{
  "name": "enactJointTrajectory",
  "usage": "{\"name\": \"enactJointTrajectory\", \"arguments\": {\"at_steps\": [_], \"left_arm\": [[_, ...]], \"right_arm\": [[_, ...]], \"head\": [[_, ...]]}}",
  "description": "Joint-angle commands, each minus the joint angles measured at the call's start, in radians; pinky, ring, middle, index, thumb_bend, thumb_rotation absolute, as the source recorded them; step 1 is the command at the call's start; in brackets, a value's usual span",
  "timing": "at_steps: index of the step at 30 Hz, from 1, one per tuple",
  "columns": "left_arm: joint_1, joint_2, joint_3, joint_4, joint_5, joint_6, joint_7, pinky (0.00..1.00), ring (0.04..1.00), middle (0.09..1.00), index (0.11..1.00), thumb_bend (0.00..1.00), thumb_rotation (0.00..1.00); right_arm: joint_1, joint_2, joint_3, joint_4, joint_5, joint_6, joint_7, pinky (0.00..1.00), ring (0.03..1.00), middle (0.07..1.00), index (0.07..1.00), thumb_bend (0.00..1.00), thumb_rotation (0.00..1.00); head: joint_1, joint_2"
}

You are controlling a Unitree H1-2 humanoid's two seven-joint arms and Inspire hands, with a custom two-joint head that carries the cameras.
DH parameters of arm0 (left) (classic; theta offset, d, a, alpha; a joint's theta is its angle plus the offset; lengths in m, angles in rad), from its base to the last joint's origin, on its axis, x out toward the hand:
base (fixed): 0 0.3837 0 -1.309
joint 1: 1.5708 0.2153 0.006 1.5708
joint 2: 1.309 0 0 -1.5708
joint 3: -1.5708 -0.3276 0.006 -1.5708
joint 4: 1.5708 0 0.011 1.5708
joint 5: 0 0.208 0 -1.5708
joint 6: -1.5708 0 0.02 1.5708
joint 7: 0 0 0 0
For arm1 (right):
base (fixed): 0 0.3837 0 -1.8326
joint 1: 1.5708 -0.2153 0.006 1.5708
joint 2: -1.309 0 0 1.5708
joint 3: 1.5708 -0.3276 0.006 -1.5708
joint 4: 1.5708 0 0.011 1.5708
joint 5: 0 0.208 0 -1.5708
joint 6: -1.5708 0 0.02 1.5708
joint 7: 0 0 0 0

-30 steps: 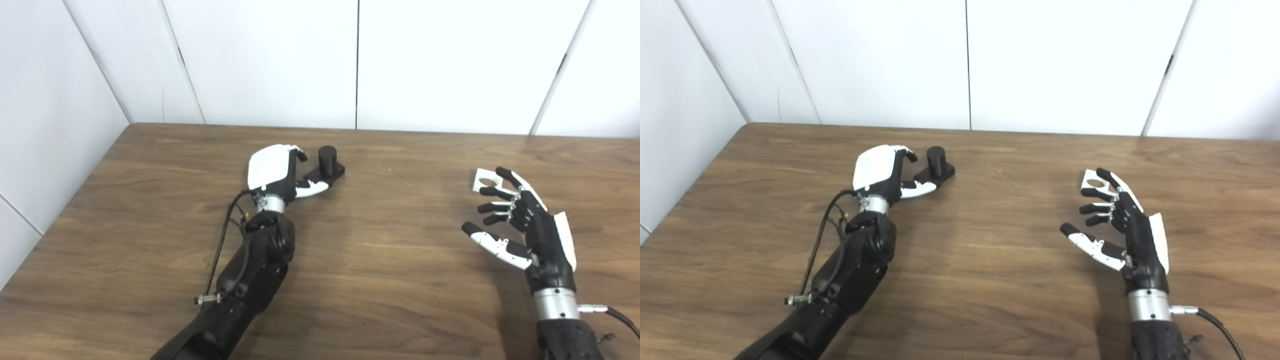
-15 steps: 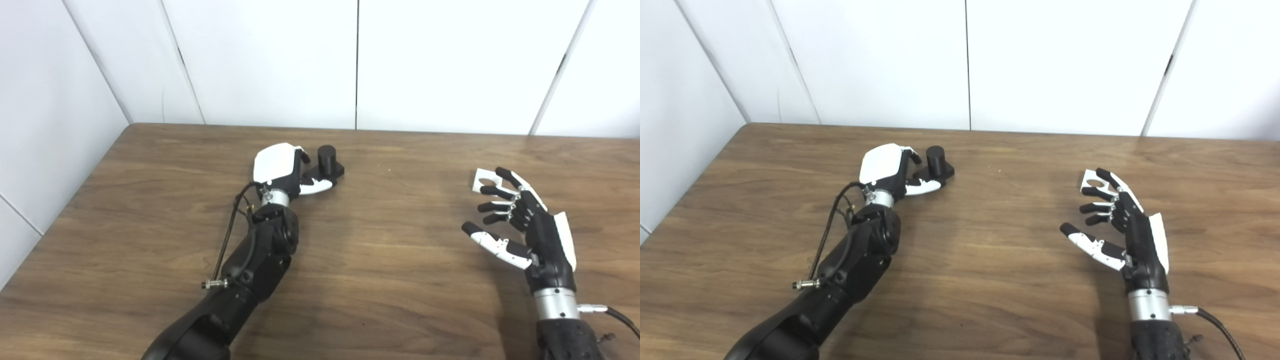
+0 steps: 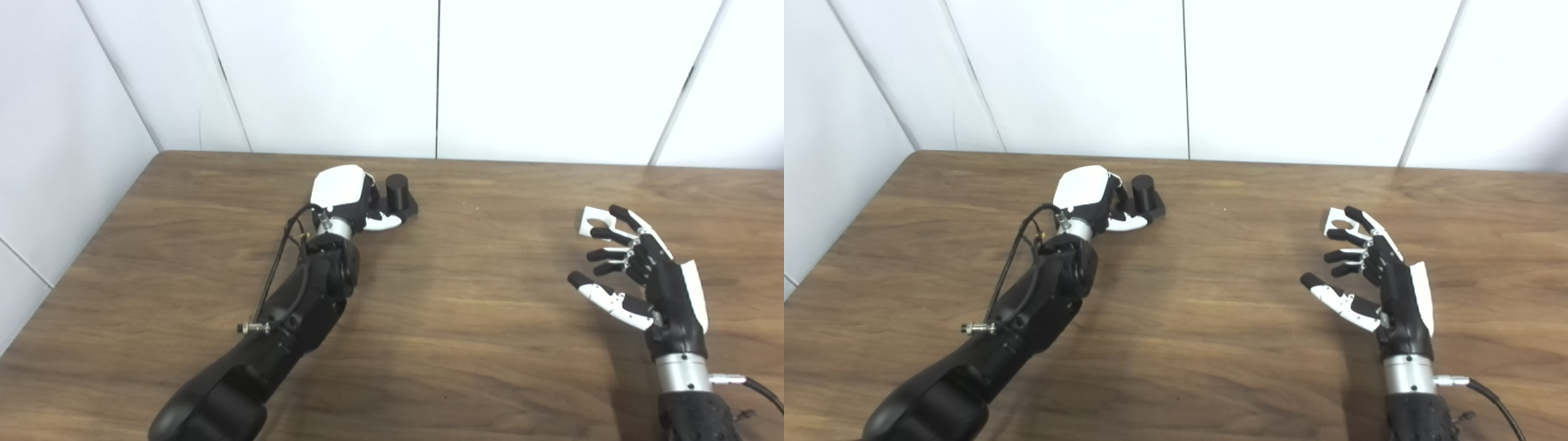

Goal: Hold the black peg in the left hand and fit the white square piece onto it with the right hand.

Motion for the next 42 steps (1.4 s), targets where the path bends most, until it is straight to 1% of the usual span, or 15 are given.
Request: {"name": "enactJointTrajectory", "arguments": {"at_steps": [1,4,11,13,17,22,24,26,30,33,34,35,36,38,42], "left_arm": [[-0.022,0.022,-0.005,-0.04,0.005,0.003,-0.019,0.78,0.787,0.777,0.511,0.69,0.41],[-0.014,0.021,0.004,-0.061,-0.009,-0.001,-0.026,0.8,0.799,0.785,0.517,0.69,0.39],[0.0,0.011,0.008,-0.106,-0.017,0.007,-0.045,0.82,0.813,0.784,0.52,0.68,0.39],[0.002,0.01,0.007,-0.109,-0.019,0.004,-0.047,0.81,0.808,0.78,0.517,0.69,0.38],[0.004,0.018,0.005,-0.123,-0.031,-0.011,-0.078,0.82,0.821,0.791,0.527,0.67,0.37],[0.012,0.03,0.018,-0.147,-0.086,-0.041,-0.137,0.84,0.843,0.797,0.529,0.67,0.35],[0.016,0.042,0.018,-0.154,-0.116,-0.078,-0.162,0.81,0.844,0.801,0.522,0.67,0.34],[0.022,0.054,0.022,-0.159,-0.151,-0.135,-0.175,0.74,0.832,0.801,0.515,0.69,0.31],[0.032,0.072,0.025,-0.139,-0.201,-0.272,-0.16,0.71,0.81,0.797,0.505,0.72,0.29],[0.036,0.077,0.03,-0.116,-0.228,-0.363,-0.142,0.7,0.807,0.797,0.501,0.74,0.3],[0.037,0.079,0.031,-0.109,-0.236,-0.398,-0.135,0.71,0.809,0.797,0.499,0.75,0.32],[0.039,0.08,0.033,-0.106,-0.243,-0.427,-0.133,0.73,0.812,0.796,0.491,0.61,0.18],[0.041,0.082,0.033,-0.104,-0.25,-0.452,-0.134,0.75,0.816,0.797,0.489,0.56,0.14],[0.043,0.087,0.032,-0.102,-0.259,-0.494,-0.14,0.78,0.826,0.8,0.487,0.53,0.1],[0.045,0.095,0.028,-0.099,-0.27,-0.575,-0.148,0.8,0.838,0.801,0.488,0.51,0.09]], "right_arm": [[0.009,-0.003,-0.008,-0.005,-0.002,-0.021,-0.004,0.47,0.574,0.713,0.844,0.53,0.08],[0.012,-0.004,-0.007,-0.01,-0.002,-0.017,-0.001,0.47,0.577,0.716,0.847,0.52,0.06],[0.014,-0.006,-0.006,-0.01,-0.004,-0.017,-0.001,0.47,0.579,0.715,0.844,0.51,0.04],[0.015,-0.007,-0.006,-0.012,-0.003,-0.016,0.001,0.47,0.58,0.715,0.844,0.52,0.07],[0.02,-0.008,-0.008,-0.016,-0.002,-0.012,0.001,0.48,0.583,0.718,0.846,0.51,0.1],[0.024,-0.006,-0.007,-0.03,-0.009,0.005,0.001,0.48,0.583,0.716,0.843,0.5,0.06],[0.024,-0.006,-0.006,-0.029,-0.008,0.005,0.002,0.48,0.588,0.718,0.843,0.5,0.07],[0.023,-0.005,-0.006,-0.026,-0.008,0.003,0.002,0.48,0.591,0.719,0.843,0.5,0.06],[0.023,-0.005,-0.006,-0.025,-0.01,0.006,0.0,0.49,0.594,0.72,0.842,0.5,0.08],[0.021,-0.004,-0.007,-0.025,-0.009,0.01,-0.001,0.49,0.595,0.718,0.839,0.5,0.08],[0.021,-0.005,-0.006,-0.026,-0.012,0.013,-0.002,0.49,0.593,0.719,0.838,0.5,0.08],[0.021,-0.006,-0.006,-0.027,-0.014,0.015,-0.002,0.48,0.591,0.721,0.84,0.5,0.09],[0.021,-0.006,-0.006,-0.028,-0.011,0.016,-0.001,0.48,0.591,0.723,0.84,0.5,0.09],[0.02,-0.006,-0.007,-0.026,-0.009,0.013,0.0,0.49,0.594,0.724,0.841,0.5,0.09],[0.017,-0.008,-0.007,-0.025,-0.011,0.011,-0.001,0.48,0.592,0.722,0.843,0.49,0.07]], "head": [[0.001,0.001],[0.002,0.003],[0.0,0.011],[-0.001,0.013],[0.0,0.018],[0.001,0.019],[0.001,0.019],[-0.001,0.019],[-0.006,0.02],[-0.006,0.02],[-0.005,0.019],[-0.005,0.018],[-0.005,0.018],[-0.007,0.017],[-0.011,0.018]]}}
